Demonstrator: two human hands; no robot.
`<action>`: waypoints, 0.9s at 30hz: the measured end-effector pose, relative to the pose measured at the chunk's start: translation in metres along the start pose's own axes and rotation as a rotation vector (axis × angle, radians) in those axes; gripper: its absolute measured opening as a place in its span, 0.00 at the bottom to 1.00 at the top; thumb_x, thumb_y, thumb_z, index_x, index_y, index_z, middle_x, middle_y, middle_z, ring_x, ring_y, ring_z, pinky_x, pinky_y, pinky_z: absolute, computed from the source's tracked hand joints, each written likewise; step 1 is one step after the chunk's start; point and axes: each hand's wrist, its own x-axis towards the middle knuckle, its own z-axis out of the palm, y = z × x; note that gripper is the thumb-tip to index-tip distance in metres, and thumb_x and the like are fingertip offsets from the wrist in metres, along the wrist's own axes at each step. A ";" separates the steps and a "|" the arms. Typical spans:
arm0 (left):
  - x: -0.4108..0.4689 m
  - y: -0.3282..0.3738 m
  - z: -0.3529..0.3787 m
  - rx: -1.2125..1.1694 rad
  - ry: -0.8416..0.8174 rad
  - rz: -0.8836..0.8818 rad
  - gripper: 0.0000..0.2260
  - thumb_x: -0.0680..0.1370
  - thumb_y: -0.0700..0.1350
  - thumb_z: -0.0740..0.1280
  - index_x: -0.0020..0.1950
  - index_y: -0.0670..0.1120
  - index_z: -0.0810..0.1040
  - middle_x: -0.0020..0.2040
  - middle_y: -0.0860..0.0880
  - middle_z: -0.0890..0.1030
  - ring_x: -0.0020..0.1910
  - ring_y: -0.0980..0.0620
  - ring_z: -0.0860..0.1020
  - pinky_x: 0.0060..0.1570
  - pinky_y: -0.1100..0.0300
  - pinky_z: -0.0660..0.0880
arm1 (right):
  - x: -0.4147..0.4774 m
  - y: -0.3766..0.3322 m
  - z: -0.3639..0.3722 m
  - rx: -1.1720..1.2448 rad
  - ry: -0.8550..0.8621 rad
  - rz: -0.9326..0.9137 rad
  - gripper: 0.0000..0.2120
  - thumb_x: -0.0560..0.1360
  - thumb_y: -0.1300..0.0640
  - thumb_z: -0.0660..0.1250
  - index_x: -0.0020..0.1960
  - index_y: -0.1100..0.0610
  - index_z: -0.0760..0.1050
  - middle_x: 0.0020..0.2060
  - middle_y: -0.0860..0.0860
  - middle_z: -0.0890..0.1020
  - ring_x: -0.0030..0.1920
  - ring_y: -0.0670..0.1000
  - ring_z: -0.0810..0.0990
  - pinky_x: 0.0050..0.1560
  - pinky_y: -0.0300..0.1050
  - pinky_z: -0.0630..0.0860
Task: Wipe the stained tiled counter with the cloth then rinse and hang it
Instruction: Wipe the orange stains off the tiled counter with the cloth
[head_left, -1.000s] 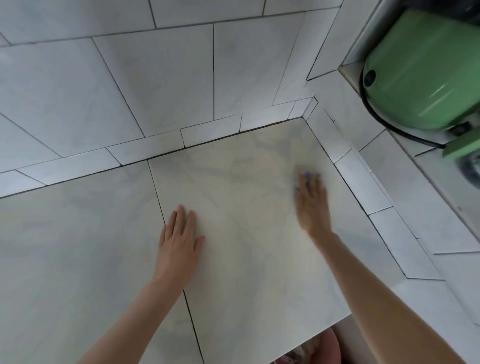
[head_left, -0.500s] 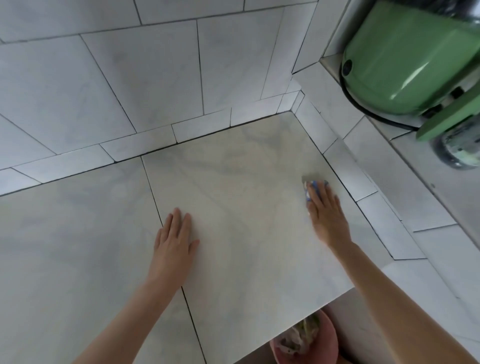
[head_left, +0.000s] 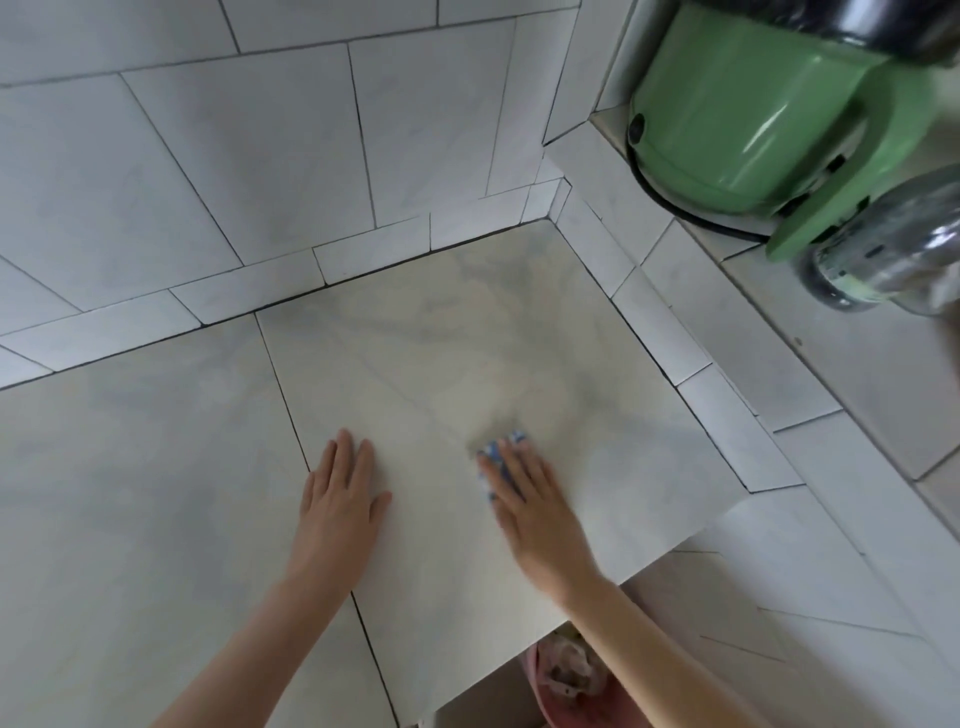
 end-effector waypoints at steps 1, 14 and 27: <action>-0.001 0.001 0.001 -0.004 -0.001 0.002 0.27 0.80 0.49 0.57 0.75 0.45 0.51 0.76 0.45 0.46 0.75 0.47 0.45 0.73 0.52 0.48 | -0.010 -0.007 0.000 -0.017 -0.011 -0.049 0.23 0.83 0.50 0.39 0.76 0.49 0.52 0.75 0.51 0.58 0.76 0.52 0.53 0.72 0.47 0.52; -0.011 0.010 0.008 0.027 -0.017 0.008 0.27 0.80 0.50 0.56 0.75 0.45 0.50 0.77 0.45 0.46 0.75 0.47 0.44 0.73 0.52 0.47 | -0.028 0.170 -0.051 -0.131 -0.007 0.412 0.28 0.76 0.43 0.31 0.75 0.49 0.39 0.77 0.49 0.48 0.75 0.46 0.42 0.74 0.42 0.39; -0.025 0.004 0.016 0.027 -0.022 0.058 0.27 0.79 0.50 0.58 0.75 0.44 0.53 0.76 0.45 0.49 0.75 0.48 0.47 0.73 0.54 0.49 | -0.080 0.008 0.004 -0.016 0.078 0.188 0.23 0.82 0.51 0.40 0.77 0.49 0.48 0.76 0.50 0.53 0.77 0.52 0.47 0.73 0.48 0.49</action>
